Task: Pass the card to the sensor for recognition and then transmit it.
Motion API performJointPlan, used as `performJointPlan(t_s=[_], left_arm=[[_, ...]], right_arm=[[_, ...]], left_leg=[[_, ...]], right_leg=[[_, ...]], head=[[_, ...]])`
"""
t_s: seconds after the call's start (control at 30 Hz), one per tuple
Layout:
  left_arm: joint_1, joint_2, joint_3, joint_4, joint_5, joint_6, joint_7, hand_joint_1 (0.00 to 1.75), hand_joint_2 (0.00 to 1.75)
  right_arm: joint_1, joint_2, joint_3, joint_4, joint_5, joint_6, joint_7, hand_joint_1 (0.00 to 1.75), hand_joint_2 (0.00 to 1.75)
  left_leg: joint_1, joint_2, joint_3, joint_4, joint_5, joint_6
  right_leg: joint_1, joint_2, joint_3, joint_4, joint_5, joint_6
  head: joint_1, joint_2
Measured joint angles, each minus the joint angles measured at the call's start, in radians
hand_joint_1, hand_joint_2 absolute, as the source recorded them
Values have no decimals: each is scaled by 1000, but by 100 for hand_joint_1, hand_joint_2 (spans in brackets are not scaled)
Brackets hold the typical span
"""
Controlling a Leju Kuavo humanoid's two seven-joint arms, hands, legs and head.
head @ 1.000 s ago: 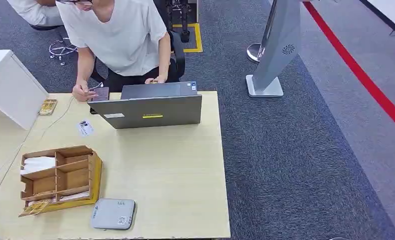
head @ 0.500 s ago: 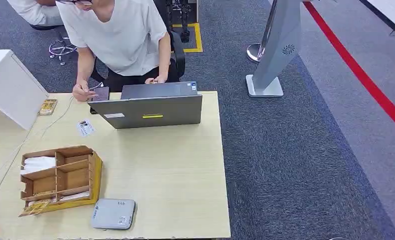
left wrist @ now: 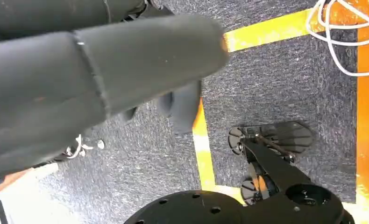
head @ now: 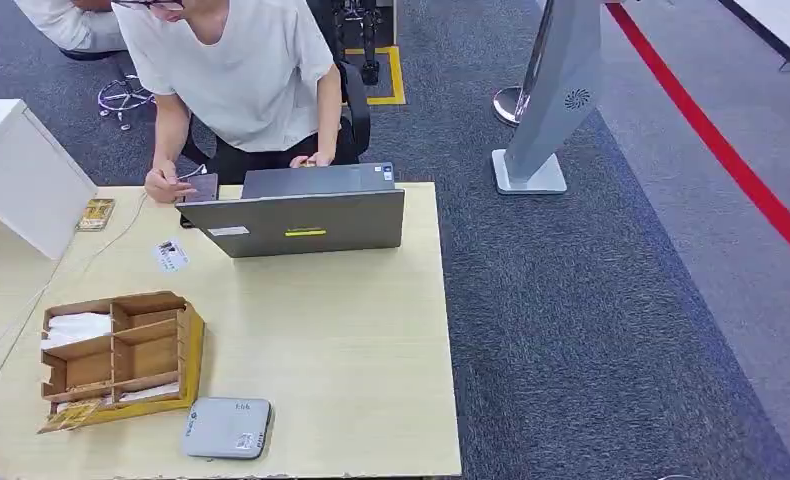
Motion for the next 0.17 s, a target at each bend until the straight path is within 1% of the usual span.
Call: performJointPlan(t_s=[0.03, 0.17], left_arm=[[0, 5, -14, 4, 21, 3, -4, 0, 0], [1, 30, -67, 19, 98, 19, -9, 0, 0]], right_arm=[[3, -1, 20, 0, -28, -1, 0, 0, 0], [17, -8, 96, 0, -129, -3, -1, 0, 0]], left_leg=[[0, 0, 0, 0, 0, 0], [0, 0, 0, 0, 0, 0]], right_leg=[[0, 0, 0, 0, 0, 0], [0, 0, 0, 0, 0, 0]], head=[[0, 0], [0, 0]])
